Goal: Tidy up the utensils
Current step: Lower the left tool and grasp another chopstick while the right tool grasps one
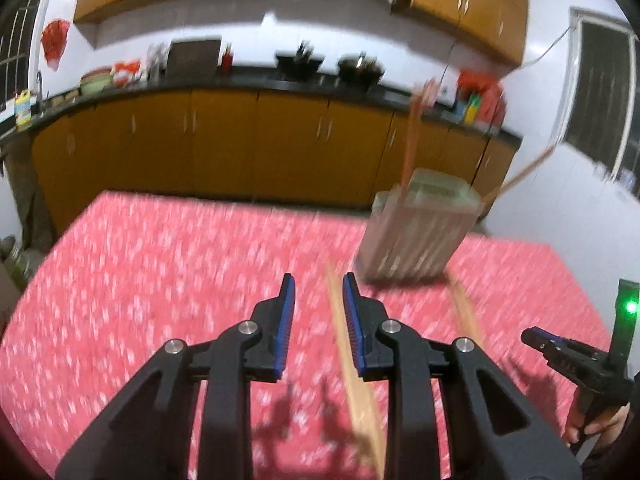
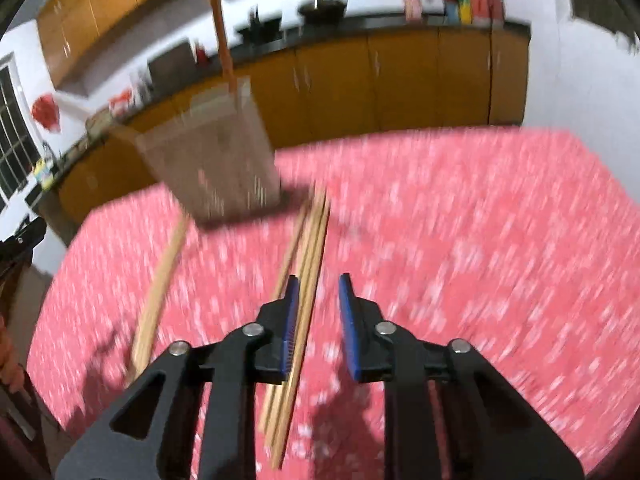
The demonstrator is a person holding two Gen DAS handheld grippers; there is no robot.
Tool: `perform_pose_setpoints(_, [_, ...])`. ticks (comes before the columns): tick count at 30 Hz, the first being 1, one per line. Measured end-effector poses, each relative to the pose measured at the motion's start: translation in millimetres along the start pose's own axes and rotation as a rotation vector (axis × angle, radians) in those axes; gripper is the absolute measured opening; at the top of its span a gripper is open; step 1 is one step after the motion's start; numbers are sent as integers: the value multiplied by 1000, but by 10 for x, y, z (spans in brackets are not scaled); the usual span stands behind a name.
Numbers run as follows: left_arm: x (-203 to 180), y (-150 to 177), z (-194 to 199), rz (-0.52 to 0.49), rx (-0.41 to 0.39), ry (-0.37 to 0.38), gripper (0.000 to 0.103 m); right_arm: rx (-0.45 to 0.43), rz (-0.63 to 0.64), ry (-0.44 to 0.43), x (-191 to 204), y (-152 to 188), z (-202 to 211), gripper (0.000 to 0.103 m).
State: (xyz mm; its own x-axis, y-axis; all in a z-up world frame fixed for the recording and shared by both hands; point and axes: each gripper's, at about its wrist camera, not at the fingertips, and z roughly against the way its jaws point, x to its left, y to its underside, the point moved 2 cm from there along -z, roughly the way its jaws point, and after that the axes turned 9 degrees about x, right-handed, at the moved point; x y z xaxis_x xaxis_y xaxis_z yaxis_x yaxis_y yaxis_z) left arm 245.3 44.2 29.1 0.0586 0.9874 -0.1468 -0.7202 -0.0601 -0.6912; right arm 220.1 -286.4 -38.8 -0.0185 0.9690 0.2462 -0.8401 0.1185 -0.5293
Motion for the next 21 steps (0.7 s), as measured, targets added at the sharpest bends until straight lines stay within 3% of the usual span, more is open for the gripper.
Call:
perform_pose_setpoints(2, [41, 174, -137, 15, 55, -1, 26, 25, 3, -5, 45, 97, -109, 19])
perform_pose_setpoints(9, [54, 476, -359, 13, 140, -7, 26, 86, 26, 16, 101, 232, -376, 16])
perform_pose_setpoints(14, [-12, 549, -443, 1, 173, 2, 26, 75, 51, 71, 112, 237, -434, 9])
perform_pose_setpoints(21, [-112, 638, -560, -20, 225, 65, 25, 53, 7, 103, -20, 172, -433, 7])
